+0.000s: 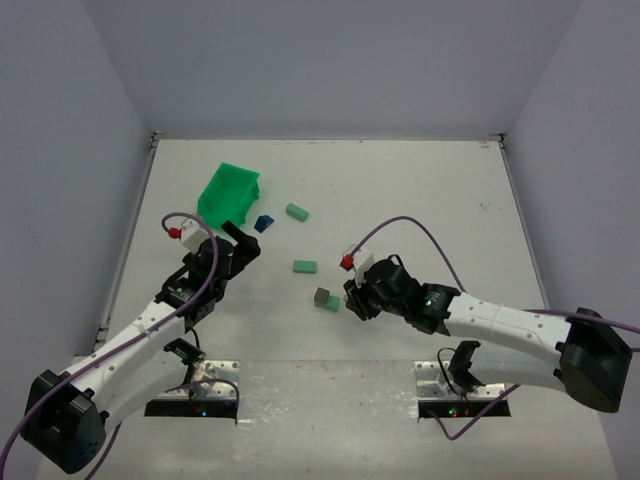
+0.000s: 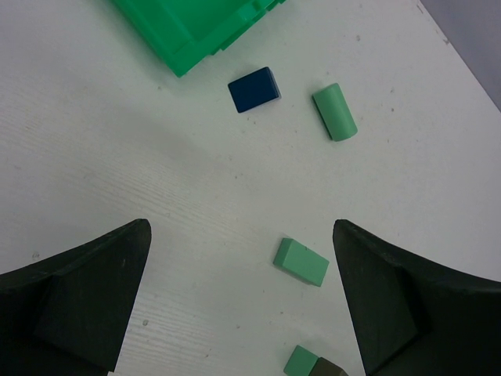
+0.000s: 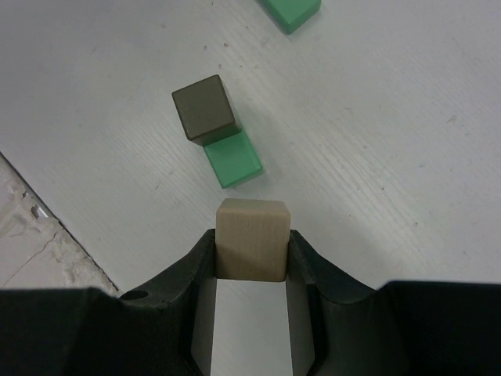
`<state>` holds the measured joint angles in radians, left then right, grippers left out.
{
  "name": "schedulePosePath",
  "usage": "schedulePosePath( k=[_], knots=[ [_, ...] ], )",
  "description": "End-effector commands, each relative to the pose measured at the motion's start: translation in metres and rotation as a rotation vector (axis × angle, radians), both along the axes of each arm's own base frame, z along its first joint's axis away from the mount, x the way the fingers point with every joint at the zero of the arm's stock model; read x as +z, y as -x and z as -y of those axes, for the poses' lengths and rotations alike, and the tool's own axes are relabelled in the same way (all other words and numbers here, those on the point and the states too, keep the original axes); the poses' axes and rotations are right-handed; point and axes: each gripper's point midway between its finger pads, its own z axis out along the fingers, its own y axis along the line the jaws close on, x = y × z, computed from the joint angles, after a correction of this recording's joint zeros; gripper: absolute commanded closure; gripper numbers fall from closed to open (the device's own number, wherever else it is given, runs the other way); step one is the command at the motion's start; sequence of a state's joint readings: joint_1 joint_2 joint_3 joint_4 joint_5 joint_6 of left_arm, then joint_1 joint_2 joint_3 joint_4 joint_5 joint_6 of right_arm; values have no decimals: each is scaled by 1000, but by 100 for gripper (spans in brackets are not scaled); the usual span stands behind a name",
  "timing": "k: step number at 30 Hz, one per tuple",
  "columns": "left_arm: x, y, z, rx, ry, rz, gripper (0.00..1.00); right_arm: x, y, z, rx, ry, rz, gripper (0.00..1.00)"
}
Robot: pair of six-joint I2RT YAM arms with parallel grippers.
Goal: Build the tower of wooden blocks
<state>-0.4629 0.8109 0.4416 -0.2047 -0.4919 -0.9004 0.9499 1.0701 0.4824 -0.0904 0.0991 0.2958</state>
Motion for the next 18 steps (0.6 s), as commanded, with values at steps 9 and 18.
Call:
schedulePosePath(
  k=[9,18],
  knots=[
    [9,-8,6,-23,4,30,0,3,-12,-31,48,10,89,75],
    [10,-8,7,-30,5,33,0,-6,-8,-50,212,29,133,75]
  ],
)
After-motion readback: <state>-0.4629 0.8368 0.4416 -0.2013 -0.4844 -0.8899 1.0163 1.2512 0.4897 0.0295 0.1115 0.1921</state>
